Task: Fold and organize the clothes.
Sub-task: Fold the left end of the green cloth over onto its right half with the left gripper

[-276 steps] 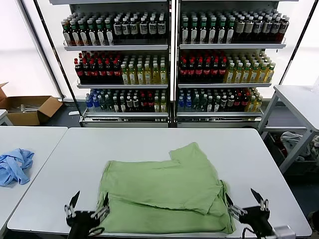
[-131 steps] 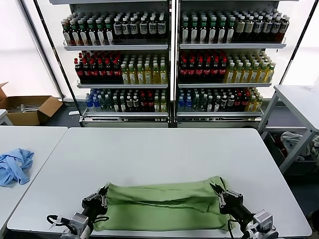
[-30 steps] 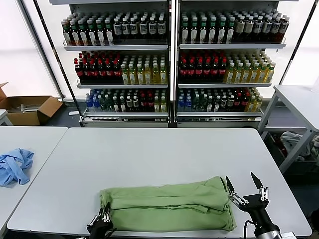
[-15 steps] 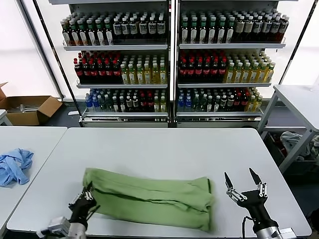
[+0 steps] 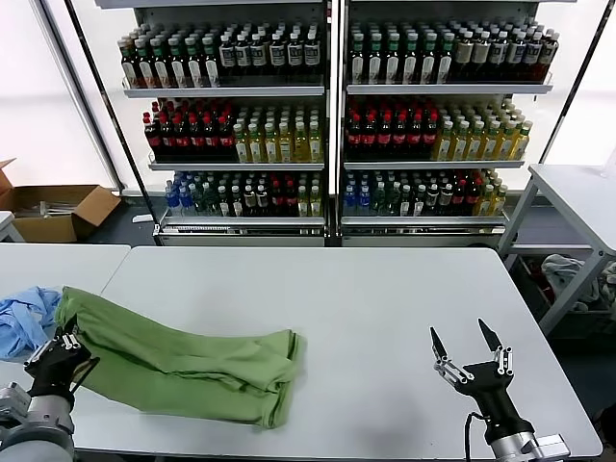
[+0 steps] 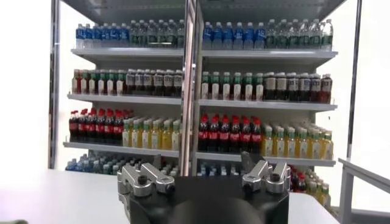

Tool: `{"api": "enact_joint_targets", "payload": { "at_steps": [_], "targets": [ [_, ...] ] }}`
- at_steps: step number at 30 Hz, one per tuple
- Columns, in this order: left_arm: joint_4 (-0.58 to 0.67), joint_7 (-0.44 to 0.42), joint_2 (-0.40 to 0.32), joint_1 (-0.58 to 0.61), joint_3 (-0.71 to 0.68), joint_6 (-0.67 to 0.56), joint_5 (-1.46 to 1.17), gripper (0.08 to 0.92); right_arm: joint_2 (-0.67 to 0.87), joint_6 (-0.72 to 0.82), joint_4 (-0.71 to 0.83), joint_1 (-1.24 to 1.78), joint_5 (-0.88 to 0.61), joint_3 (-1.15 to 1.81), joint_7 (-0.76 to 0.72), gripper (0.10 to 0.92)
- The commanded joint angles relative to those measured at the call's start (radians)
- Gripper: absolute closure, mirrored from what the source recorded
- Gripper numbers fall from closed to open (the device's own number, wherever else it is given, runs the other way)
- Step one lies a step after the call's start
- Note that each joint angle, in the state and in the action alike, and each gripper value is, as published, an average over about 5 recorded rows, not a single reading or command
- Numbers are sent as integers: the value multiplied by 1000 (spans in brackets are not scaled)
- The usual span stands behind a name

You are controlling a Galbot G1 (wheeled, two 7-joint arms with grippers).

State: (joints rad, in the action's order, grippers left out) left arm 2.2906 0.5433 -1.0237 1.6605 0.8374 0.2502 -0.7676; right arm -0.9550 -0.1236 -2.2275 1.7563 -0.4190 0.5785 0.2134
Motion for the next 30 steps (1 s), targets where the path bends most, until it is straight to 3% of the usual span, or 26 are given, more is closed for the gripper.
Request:
{"api": "enact_joint_targets", "payload": {
  "at_steps": [1, 5, 11, 30],
  "targets": [
    [206, -11, -66, 61, -159, 16, 142, 902, -4, -2, -3, 5, 0, 8, 1, 203],
    [208, -49, -81, 54, -354, -38, 317, 902, -10, -2, -2, 7, 4, 6, 2, 203],
    [128, -78, -83, -37, -514, -41, 392, 902, -18, -1, 2, -2, 11, -1, 1, 203],
    [-95, -93, -101, -117, -714, -74, 503, 902, -17, -3, 6, -6, 12, -8, 0, 203]
  ]
}}
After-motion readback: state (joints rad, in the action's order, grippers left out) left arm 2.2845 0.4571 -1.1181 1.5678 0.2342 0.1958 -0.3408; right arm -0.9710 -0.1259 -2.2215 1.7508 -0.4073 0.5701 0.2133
